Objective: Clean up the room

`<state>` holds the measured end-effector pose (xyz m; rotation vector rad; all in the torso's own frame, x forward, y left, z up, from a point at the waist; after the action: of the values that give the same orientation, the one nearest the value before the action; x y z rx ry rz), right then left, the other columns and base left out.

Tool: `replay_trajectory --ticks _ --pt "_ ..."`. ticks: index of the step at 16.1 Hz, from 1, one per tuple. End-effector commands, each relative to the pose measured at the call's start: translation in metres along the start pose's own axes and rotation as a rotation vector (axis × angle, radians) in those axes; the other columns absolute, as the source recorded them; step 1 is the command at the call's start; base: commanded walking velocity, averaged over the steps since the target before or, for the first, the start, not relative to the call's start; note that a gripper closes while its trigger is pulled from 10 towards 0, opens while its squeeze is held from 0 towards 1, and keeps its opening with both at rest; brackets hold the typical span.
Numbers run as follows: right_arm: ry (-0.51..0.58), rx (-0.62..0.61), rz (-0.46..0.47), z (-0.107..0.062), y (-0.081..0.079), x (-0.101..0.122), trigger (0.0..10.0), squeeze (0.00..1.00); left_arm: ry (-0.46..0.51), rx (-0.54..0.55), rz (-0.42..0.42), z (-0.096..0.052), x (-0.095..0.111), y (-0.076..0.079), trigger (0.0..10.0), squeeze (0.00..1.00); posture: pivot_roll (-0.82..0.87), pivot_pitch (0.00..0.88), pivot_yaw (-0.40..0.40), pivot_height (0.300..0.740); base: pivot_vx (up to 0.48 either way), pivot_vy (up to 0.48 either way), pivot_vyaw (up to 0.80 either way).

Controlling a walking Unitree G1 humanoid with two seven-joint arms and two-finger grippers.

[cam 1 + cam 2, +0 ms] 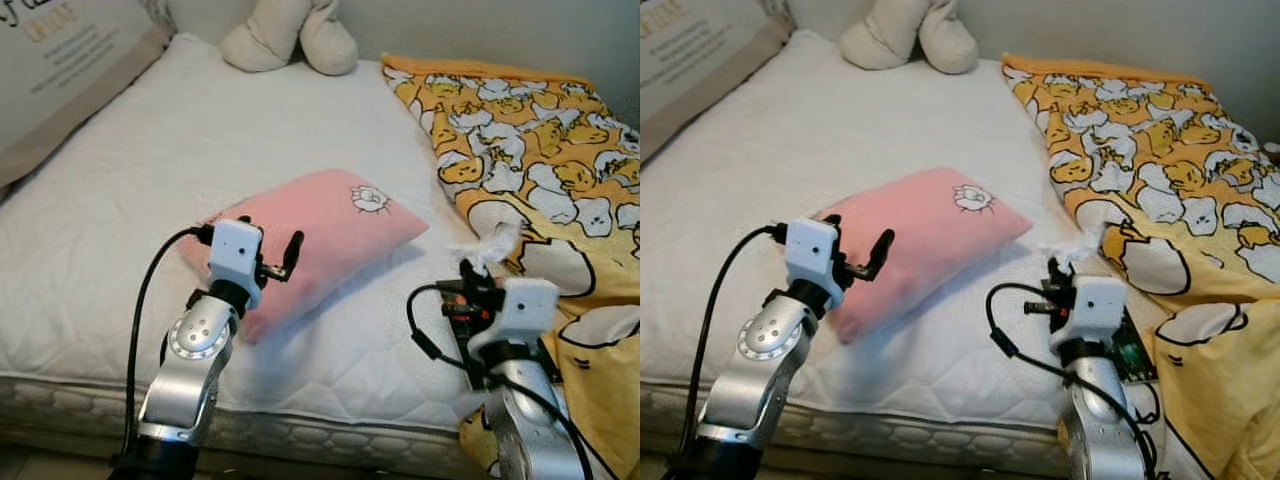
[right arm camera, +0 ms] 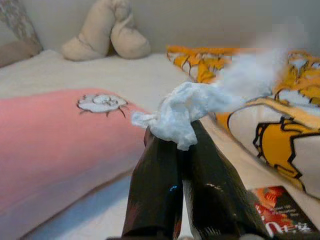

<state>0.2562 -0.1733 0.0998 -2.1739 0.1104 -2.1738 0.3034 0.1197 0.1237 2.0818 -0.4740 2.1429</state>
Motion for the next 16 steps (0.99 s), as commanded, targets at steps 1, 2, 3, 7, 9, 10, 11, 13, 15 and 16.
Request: replay_trajectory --ticks 1,2,3,7,9,10,11,13,15,16 --pt "-0.030 -0.014 0.021 0.003 0.005 -0.004 0.0 0.00 -0.009 0.008 0.002 0.003 -0.001 -0.001 10.0 0.00 0.00 0.000 -0.041 0.740 -0.390 0.000 0.00" --pt "-0.046 -0.003 0.016 0.006 0.003 -0.006 0.0 0.00 -0.005 0.009 -0.007 0.004 0.001 0.000 10.0 0.00 0.00 0.000 -0.044 0.740 -0.390 0.000 0.00" --pt "-0.056 0.001 0.013 0.006 0.002 -0.009 0.0 0.00 -0.003 0.010 -0.009 0.004 0.001 0.000 10.0 0.00 0.00 0.000 -0.044 0.740 -0.379 0.000 0.00" --pt "-0.072 0.003 0.009 0.008 0.001 -0.013 0.0 0.00 0.003 0.015 -0.009 0.005 0.002 0.000 10.0 0.00 0.02 0.000 -0.046 0.740 -0.333 0.000 0.00" --pt "-0.076 -0.006 0.010 0.010 0.004 -0.014 0.0 0.00 0.007 0.016 -0.007 0.005 0.003 0.000 10.0 0.00 0.02 0.000 -0.045 0.740 -0.142 0.000 0.38" --pt "-0.079 -0.008 0.007 0.011 0.004 -0.015 0.0 0.00 0.009 0.016 -0.013 0.006 0.003 0.000 10.0 0.00 0.02 0.000 -0.045 0.740 0.000 0.000 0.75" --pt "-0.082 -0.008 0.006 0.012 0.005 -0.015 0.0 0.00 0.010 0.011 -0.012 0.006 0.004 0.001 10.0 0.00 0.02 0.000 -0.045 0.740 0.000 0.000 0.73" --pt "-0.087 -0.004 0.004 0.012 0.005 -0.017 0.0 0.00 0.013 0.004 -0.007 0.006 0.004 0.003 10.0 0.00 0.02 0.000 -0.044 0.740 0.000 0.000 0.68" --pt "-0.095 -0.001 0.010 0.013 0.005 -0.019 0.0 0.00 0.013 0.011 0.005 0.004 0.003 0.004 10.0 0.00 0.02 0.000 -0.044 0.740 0.000 0.000 0.66" --pt "-0.101 -0.006 0.025 0.014 0.006 -0.021 0.0 0.00 0.014 0.013 0.006 0.004 0.003 0.004 10.0 0.00 0.03 0.000 -0.046 0.740 0.000 0.000 0.61"
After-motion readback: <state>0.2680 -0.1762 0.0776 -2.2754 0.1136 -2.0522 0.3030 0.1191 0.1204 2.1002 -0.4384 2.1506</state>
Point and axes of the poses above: a point about 5 cm out from each wrist's last joint towards the gripper, its own z axis pointing out of the wrist towards the gripper, its own x axis along the axis of the wrist's last joint, y = z × x, the point moved 2 cm from there along z, pointing out of the wrist towards the gripper, and after that the axes turned 3 degrees about z, right-handed, at the moved point
